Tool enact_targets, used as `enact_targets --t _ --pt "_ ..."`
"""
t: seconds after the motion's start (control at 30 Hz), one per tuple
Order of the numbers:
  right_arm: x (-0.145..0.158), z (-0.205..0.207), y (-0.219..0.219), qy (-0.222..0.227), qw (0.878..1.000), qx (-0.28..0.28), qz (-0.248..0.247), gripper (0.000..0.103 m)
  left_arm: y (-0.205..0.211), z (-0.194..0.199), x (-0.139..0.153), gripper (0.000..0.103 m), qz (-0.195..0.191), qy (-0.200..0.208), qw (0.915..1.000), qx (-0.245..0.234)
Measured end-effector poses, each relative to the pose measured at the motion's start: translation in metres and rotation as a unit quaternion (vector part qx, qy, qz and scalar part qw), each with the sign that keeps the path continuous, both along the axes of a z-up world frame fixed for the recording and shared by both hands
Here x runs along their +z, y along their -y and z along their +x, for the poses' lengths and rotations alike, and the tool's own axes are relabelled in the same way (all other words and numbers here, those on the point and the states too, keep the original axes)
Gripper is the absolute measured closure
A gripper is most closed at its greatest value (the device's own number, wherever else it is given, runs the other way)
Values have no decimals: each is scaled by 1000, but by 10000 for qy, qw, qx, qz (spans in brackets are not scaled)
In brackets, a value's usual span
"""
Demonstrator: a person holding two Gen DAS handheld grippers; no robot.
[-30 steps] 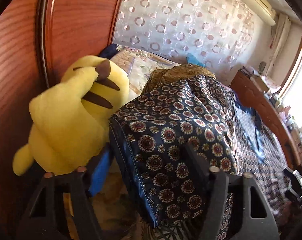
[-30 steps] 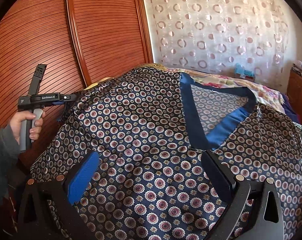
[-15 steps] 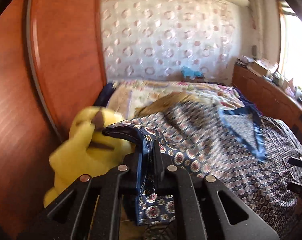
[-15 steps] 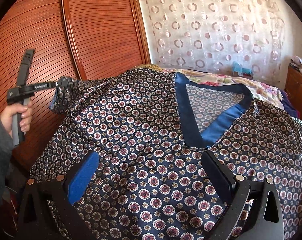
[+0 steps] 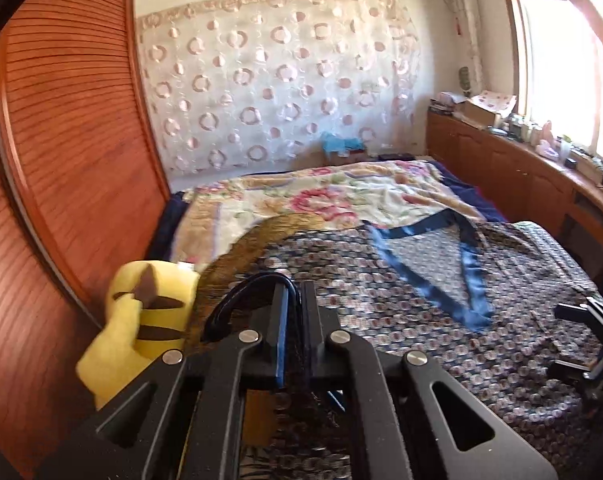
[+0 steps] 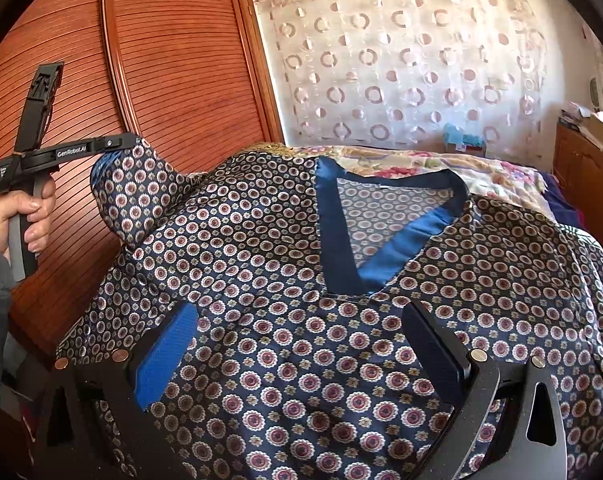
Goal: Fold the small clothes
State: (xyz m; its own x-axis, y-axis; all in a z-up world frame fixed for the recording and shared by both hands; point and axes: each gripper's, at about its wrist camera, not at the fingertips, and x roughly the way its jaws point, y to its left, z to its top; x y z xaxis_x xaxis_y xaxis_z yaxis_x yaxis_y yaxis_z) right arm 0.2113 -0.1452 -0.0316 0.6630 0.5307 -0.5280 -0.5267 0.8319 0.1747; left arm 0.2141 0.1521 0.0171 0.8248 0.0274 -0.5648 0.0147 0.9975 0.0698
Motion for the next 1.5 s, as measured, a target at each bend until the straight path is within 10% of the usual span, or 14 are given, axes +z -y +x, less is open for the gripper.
enact_targets --t 0.3,0.57,1.0,1.5 --pt "2 -6 17 44 9995 -292 85 1 74 21 -7 93 -80 -183 9956 -918" --pt "-1 1 19 73 9989 -458 -75 1 44 -5 -10 21 -384 -39 9970 -675" --pt "14 38 9 239 9984 -344 -378 25 37 -24 -77 21 -583 -637 9955 -401" --pt "-7 57 186 -315 9733 -2035 -1018 26 148 22 -109 21 -305 -1153 9813 -1508"
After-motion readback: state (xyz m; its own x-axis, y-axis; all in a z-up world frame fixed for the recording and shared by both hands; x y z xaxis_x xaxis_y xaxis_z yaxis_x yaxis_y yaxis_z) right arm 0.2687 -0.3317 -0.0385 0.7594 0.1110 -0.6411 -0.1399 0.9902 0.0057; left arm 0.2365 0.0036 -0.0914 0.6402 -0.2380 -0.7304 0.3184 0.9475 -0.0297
